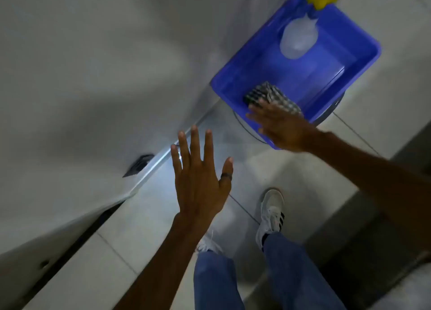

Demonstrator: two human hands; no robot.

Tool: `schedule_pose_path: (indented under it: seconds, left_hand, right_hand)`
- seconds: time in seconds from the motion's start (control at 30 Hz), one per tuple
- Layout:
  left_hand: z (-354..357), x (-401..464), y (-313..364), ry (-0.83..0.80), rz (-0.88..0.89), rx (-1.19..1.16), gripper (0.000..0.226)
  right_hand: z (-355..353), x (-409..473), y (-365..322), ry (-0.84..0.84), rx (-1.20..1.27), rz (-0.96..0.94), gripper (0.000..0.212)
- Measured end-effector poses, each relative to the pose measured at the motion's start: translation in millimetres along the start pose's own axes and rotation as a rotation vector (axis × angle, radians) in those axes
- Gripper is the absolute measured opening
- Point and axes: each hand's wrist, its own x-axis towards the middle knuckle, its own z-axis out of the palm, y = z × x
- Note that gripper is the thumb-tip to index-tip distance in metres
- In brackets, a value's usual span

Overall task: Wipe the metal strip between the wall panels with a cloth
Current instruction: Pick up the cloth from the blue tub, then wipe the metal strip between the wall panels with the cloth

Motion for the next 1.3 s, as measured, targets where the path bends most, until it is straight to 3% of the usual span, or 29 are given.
schedule_pose_path:
  seconds: [0.03, 0.17, 0.3, 0.43, 0.63, 0.77, 0.9, 1.03, 1.13, 1.3]
  left_hand:
    - [21.6, 8.8, -1.8, -0.013, 0.030, -0.019, 0.083]
    - [86.8, 35.3, -11.8, -0.058, 0.068, 0.025, 0.079]
    - [103.4, 32.9, -17.6, -0.118, 0.056, 0.039, 0.078]
    - [77.8, 7.8, -20.2, -0.142, 0.032, -0.023, 0.078]
    - [59.8, -33.1, -41.9, -0.058, 0.018, -0.053, 0.075]
    - [84.2, -44.0, -75.0, -0.097, 0.043, 0.030, 0.076]
    - [120.1, -39.2, -116.9, -0.161, 0.135, 0.184, 0.077]
    - [162.1, 6.3, -154.4, -0.109, 0.355, 0.385, 0.077]
    - [178.0, 59.7, -173.5, -0.026, 0.421, 0.523, 0.077]
    - [195.8, 132.1, -178.6, 0.192, 0.480, 0.703, 0.075]
  right_hand:
    - [16.7, 8.9, 21.4, 0.021, -0.034, -0.003, 0.055]
    - [56.4, 41.4, 86.4, -0.163, -0.148, 0.112, 0.083]
    - [69.9, 47.5, 90.4, -0.135, -0.101, 0.150, 0.103]
    - [50.5, 47.3, 54.9, -0.033, -0.013, 0.252, 0.091]
    - [26.6, 47.5, -62.6, 0.384, 0.300, 0.276, 0.076]
    - [81.0, 48.4, -144.3, 0.506, 0.575, 0.291, 0.075]
    - [179.6, 52.8, -192.6, 0.569, 0.895, 0.474, 0.072]
    - [273.2, 81.8, -193.7, 0.654, 1.277, 0.760, 0.068]
    - [318.0, 115.1, -163.1, 0.771, 1.445, 0.872, 0.067]
    - [354.1, 188.7, -90.3, 1.008, 1.541, 0.822, 0.051]
